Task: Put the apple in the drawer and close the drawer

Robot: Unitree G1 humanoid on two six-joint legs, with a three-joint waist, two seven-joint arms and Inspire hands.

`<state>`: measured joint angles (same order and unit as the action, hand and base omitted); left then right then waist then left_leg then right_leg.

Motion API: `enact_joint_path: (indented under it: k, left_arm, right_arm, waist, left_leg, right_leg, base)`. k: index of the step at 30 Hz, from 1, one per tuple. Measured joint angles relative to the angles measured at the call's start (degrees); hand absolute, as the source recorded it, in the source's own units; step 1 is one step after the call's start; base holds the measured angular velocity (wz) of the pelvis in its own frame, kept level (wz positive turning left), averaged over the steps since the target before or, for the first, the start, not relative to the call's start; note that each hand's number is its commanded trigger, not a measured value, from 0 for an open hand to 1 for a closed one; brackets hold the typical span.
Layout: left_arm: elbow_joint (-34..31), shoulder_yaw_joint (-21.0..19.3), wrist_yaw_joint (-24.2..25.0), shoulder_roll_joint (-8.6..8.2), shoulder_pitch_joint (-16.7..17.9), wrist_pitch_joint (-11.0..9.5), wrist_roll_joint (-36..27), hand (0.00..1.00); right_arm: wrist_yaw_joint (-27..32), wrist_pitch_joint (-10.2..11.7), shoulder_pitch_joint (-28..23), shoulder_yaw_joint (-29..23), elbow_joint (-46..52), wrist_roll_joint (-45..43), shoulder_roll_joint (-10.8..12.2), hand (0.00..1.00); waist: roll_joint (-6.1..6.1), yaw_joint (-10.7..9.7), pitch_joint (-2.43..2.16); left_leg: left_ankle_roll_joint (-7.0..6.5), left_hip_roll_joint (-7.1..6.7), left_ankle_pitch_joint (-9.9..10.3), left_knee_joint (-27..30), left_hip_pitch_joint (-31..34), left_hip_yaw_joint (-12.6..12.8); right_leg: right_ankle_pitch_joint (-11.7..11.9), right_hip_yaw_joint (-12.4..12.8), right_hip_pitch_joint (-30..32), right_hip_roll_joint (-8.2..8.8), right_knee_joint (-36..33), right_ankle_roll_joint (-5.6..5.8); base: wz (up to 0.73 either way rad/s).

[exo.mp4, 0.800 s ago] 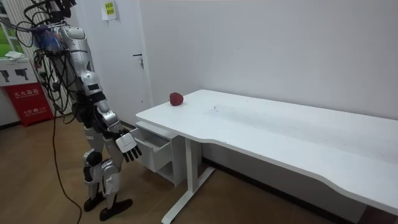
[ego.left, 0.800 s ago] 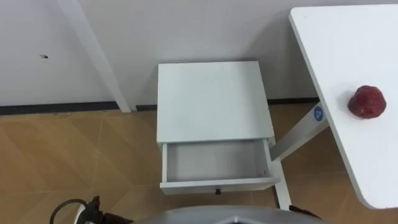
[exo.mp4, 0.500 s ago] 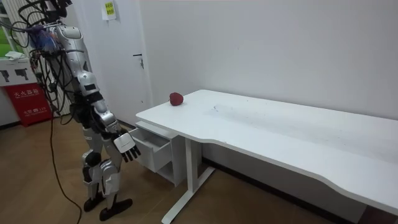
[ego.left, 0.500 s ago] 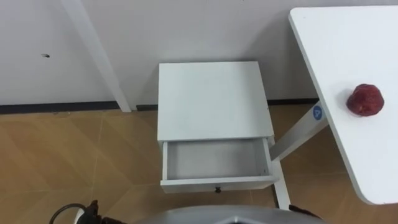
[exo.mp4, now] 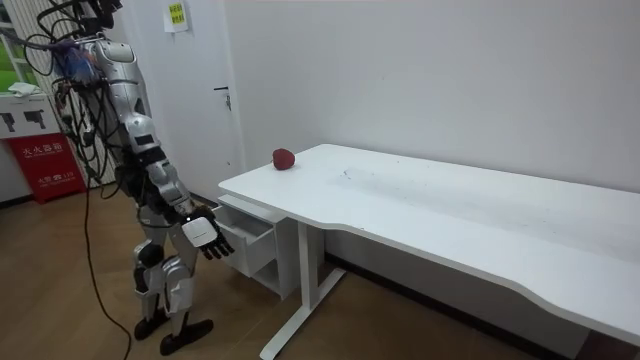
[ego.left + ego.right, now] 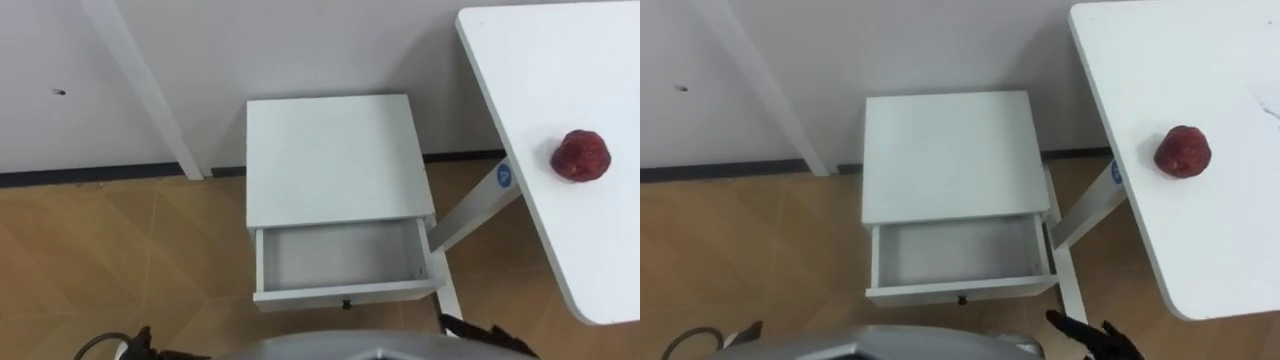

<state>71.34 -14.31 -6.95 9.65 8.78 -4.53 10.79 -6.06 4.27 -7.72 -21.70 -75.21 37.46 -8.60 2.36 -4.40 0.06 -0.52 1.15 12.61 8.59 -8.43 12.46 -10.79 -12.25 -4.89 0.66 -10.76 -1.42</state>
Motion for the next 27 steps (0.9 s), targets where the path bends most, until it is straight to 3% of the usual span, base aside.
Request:
enact_joint_path:
  k: [2, 7, 12, 15, 21, 27]
  left_arm:
    - [-0.1, -0.9, 0.0, 0.51, 1.2, 0.0, 0.0, 0.0]
    - [-0.5, -4.6, -0.4, 0.66, 3.1, 0.0, 0.0, 0.0]
    - [-0.4, -7.1, -1.7, 1.03, 4.3, 0.0, 0.0, 0.0]
    - [-0.5, -7.6, -2.6, 1.26, 4.6, 0.0, 0.1, 0.0]
    - [-2.3, -8.0, -2.6, 1.37, 5.1, 0.0, 0.1, 0.0]
    - [-3.3, -8.0, -2.9, 1.37, 5.3, 0.4, 0.1, 0.0]
  right_arm:
    - [0.7, -0.1, -0.4, -4.1, 0.5, 8.2, -0.1, 0.0]
    - [3.2, -0.1, -0.9, -12.3, 2.5, 18.9, -0.9, 0.0]
    - [8.0, 0.3, -1.0, -18.1, 4.3, 25.6, -2.8, 0.0]
    - [10.5, 1.5, -0.6, -19.6, 5.3, 27.2, -3.0, 0.0]
    - [15.4, 1.8, -0.3, -20.7, 9.8, 31.9, -3.3, 0.0]
    - [21.5, 2.3, 0.9, -24.8, 13.4, 35.3, -3.8, 0.0]
  waist:
    - [0.55, -0.8, 0.28]
    - [0.56, -2.1, -0.08]
    - [0.59, -3.4, -0.14]
    - [0.76, -3.3, -0.15]
    - [1.48, -3.4, -0.35]
    - [2.32, -3.5, -0.06]
  left_leg:
    - [0.01, -0.01, 0.0, 0.0, -0.3, 0.1]
    - [-0.5, 0.39, 0.9, -0.2, -0.2, 1.2]
    - [-0.54, 0.31, 0.9, -0.2, -0.1, 1.2]
    - [-0.54, 0.29, 0.9, 0.2, 0.2, 1.4]
    - [-0.54, 0.18, 0.9, 0.2, 0.1, 1.6]
    - [-0.54, 0.14, 0.9, 0.8, 0.3, 1.6]
  right_leg:
    - [0.0, 0.6, 0.1, -0.14, 0.1, -0.03]
    - [-0.1, 1.3, 1.0, -0.55, -0.1, -0.18]
    - [0.0, 1.5, 1.4, -0.46, -0.5, -0.14]
    - [-0.1, 2.0, 2.0, -0.44, -1.2, -0.15]
    - [-0.2, 2.3, 1.9, -0.35, -1.4, -0.01]
    - [-0.5, 2.4, 2.0, -0.19, -1.9, 0.01]
  base:
    - [-0.06]
    - [-0.08]
    - [-0.04]
    - [-0.07]
    - [-0.03]
    - [0.0]
